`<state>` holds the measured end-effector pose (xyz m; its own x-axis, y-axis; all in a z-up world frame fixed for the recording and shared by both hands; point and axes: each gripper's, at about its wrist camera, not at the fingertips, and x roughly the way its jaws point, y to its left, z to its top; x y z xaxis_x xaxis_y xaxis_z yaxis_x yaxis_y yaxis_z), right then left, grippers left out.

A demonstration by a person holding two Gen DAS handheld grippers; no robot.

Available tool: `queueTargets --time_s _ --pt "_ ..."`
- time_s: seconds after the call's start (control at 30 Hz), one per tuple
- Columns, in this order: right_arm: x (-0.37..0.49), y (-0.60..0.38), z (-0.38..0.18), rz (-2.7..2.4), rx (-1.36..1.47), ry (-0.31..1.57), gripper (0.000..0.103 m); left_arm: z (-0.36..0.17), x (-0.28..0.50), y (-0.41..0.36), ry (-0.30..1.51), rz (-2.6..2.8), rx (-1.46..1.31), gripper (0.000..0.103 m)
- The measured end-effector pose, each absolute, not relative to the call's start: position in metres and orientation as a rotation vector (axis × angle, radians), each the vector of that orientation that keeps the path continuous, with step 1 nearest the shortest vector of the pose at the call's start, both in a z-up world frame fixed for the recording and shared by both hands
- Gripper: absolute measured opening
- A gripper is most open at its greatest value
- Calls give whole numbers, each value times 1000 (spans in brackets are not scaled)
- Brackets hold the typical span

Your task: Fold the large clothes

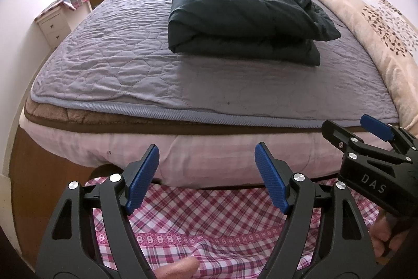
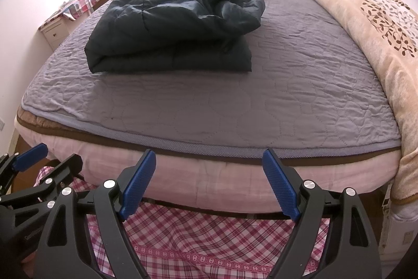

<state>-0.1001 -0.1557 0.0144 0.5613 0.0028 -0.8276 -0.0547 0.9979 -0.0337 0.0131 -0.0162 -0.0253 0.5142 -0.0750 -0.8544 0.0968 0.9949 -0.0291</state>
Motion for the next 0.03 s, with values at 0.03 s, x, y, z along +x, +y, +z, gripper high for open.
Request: queueTargets --time_s 0.03 --pt "-100 -156 14 34 -57 976 82 -25 13 -16 1026 -104 25 76"
